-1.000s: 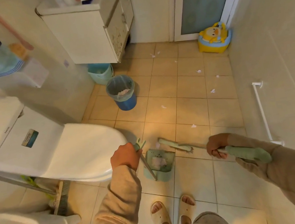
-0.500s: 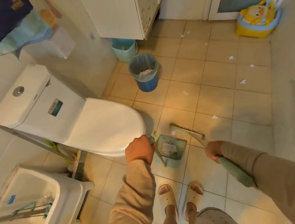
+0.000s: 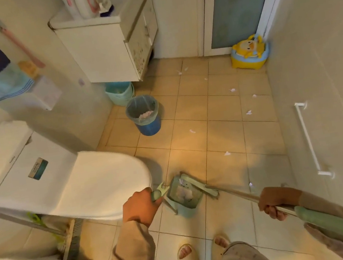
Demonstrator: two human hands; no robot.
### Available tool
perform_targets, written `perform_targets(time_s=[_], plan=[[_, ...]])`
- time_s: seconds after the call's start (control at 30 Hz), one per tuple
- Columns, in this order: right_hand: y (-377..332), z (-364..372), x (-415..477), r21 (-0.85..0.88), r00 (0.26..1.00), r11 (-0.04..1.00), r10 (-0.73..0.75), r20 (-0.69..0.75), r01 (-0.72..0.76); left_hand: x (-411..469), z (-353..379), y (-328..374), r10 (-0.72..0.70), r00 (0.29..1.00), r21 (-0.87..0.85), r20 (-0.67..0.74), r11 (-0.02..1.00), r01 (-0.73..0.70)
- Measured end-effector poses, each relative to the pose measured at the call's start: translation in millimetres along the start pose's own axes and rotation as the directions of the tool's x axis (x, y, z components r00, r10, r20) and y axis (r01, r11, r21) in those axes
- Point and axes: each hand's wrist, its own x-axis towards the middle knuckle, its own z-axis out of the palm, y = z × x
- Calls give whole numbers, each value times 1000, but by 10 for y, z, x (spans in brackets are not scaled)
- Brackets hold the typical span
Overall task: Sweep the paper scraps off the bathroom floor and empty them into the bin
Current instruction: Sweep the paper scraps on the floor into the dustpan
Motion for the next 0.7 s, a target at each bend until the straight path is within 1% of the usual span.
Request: perform_targets(time_s=[0.07, 0.23, 0.3, 0.33, 0.37, 0.47, 0.53, 0.63, 0.7], plan=[[106, -6, -14, 85, 999, 996, 31, -7, -31, 18, -18, 66, 35, 999, 24, -1, 999, -35], [308, -73, -43, 187, 998, 982, 8, -68, 5, 163, -165, 286, 131, 991, 82, 7, 988, -131], [386, -89, -72, 260, 992, 965, 12, -123, 21, 223, -215, 386, 182, 983, 105, 13, 978, -182], [434, -84, -100, 275, 987, 961, 23, -161, 22, 258, -236, 445, 208, 978, 118, 20, 971, -209], [512, -84, -92, 275, 982, 960, 2, -189, 51, 290, -252, 504, 230, 973, 128, 27, 964, -232], [772, -75, -117, 337, 984, 941, 39, -173, 22, 411, -290, 677, 297, 953, 152, 55, 941, -302], [925, -43, -189, 389, 980, 921, 106, -167, -33, 497, -305, 812, 355, 931, 167, 89, 916, -366], [1129, 4, -251, 482, 971, 875, 150, -188, -42, 651, -316, 1002, 443, 882, 171, 161, 868, -467], [1255, 67, -288, 549, 964, 834, 191, -186, -59, 787, -350, 1159, 506, 838, 211, 205, 813, -543]])
